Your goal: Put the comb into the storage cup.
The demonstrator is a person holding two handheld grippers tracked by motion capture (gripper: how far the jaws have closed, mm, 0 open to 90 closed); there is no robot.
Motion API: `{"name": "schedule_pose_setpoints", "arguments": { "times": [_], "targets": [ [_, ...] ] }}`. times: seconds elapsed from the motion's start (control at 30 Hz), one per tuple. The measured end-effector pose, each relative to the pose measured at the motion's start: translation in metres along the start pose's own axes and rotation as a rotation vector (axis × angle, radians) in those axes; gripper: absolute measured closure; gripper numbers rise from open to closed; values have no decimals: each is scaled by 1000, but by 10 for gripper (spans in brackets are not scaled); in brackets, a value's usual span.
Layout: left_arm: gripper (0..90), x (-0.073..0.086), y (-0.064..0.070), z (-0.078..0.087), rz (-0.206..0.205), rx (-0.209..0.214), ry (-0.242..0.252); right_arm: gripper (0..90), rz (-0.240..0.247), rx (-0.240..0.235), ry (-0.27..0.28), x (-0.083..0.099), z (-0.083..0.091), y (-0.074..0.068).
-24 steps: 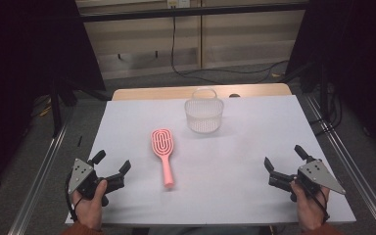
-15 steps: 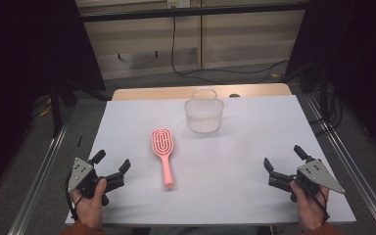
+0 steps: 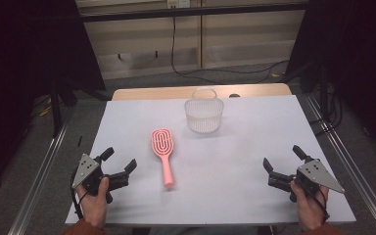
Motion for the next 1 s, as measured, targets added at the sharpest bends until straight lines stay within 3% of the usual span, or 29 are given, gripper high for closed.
{"name": "schedule_pose_setpoints", "arguments": {
  "times": [0.13,0.17,0.2,0.27,0.47,0.57,0.83,1.0],
  "targets": [
    [44,-2,3,-4,5,8,-6,0,2,-4,0,0,0,-1],
    [44,-3,4,-5,5,20,-3,0,7,-5,-2,0,1,-2],
    [43,-5,7,-7,36,65,-13,0,6,-4,-4,0,1,-2],
    [33,-7,11,-8,52,81,9,0,13,3,4,-1,1,-2],
    [27,-15,16,-12,18,81,42,0,2,-6,-1,-1,-1,-2],
    [24,-19,15,-16,-10,55,41,0,2,0,-6,0,-2,-2],
    [15,-28,17,-22,-13,74,50,0,8,-9,-9,0,-3,-3],
    [27,-29,21,-35,-72,73,62,0,1,-17,-4,0,-2,-4]
  ]
}}
Point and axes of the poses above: each handheld gripper's, and its own axes: z roughly backward along the jaws, x roughly out of its underside, y roughly to its right, the point moved 2 cm from there along -z, roughly forward along the jaws
